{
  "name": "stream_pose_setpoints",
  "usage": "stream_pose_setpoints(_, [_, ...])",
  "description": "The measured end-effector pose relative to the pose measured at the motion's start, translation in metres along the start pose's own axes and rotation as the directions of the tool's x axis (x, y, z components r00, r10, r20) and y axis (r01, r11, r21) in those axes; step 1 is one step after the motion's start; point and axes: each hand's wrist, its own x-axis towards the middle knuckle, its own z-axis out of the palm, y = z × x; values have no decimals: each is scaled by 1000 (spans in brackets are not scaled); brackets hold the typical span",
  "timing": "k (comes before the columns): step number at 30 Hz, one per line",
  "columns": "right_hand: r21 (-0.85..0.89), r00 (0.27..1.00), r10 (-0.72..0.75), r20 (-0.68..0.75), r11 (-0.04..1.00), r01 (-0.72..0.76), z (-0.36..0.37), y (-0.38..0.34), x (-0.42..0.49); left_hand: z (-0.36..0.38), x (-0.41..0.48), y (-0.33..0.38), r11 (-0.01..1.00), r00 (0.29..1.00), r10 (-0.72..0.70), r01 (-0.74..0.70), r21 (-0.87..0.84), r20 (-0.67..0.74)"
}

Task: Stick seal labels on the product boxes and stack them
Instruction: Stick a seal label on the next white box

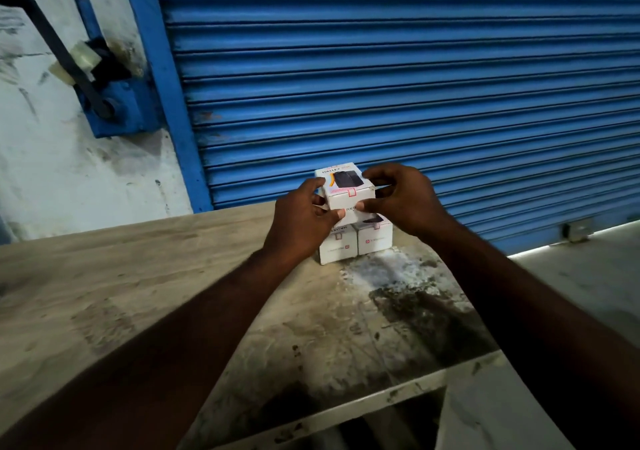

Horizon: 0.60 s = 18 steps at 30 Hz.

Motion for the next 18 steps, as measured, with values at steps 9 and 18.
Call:
stream_pose_setpoints(9, [96, 996, 93, 1, 991, -93, -5, 47, 24, 42, 25, -7, 995, 998, -55, 53, 79, 28])
stream_pose_setpoints(18, [209, 992, 121, 26, 970, -124, -6, 68, 32, 63, 37, -19, 989, 999, -21, 17, 148, 24])
